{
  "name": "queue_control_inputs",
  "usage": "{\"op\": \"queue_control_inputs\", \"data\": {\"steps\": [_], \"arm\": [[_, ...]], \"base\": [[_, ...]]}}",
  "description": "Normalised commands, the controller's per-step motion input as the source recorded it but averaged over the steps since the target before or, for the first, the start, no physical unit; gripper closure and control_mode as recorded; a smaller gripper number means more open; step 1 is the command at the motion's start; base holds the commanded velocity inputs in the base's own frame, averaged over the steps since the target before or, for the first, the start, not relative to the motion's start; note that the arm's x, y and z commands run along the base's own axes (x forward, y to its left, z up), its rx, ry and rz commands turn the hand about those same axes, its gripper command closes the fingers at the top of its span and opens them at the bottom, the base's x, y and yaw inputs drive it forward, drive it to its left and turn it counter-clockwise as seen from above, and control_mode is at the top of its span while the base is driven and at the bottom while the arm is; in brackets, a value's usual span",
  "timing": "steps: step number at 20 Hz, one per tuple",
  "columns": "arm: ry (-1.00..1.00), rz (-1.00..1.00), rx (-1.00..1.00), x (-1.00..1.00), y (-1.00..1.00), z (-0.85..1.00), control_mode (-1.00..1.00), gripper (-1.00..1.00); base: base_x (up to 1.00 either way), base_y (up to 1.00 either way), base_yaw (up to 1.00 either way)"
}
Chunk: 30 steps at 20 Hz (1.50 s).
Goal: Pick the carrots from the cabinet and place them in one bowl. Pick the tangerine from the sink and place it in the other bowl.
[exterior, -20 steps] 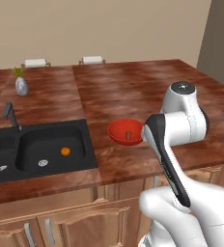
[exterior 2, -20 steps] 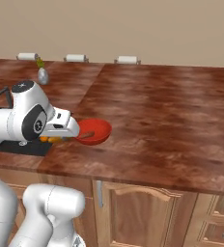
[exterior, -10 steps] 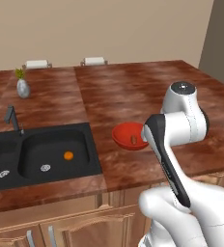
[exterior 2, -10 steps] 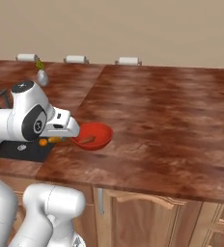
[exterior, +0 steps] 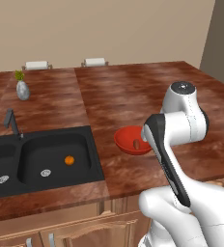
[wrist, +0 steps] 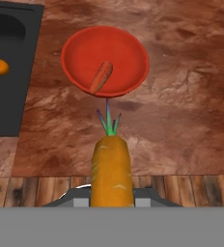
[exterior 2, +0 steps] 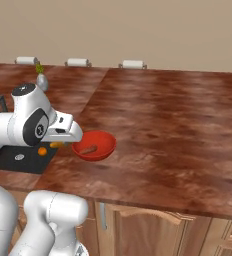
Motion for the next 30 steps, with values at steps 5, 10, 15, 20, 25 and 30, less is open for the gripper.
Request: {"op": "queue_control_inputs", "data": {"steps": [5,10,15,20,25,30], "arm": [[0.0,0.0,0.0,0.0,0.0,0.0,1.0,1.0],[0.0,0.0,0.0,0.0,0.0,0.0,1.0,1.0],[0.0,0.0,0.0,0.0,0.0,0.0,1.0,1.0],[0.0,0.0,0.0,0.0,0.0,0.0,1.0,1.0],[0.0,0.0,0.0,0.0,0.0,0.0,1.0,1.0],[0.0,0.0,0.0,0.0,0.0,0.0,1.0,1.0]], "base": [[0.2,0.15,0.0],[0.23,0.15,0.0],[0.17,0.11,-0.01],[0.0,0.0,0.0],[0.0,0.0,0.0],[0.0,0.0,0.0]]}}
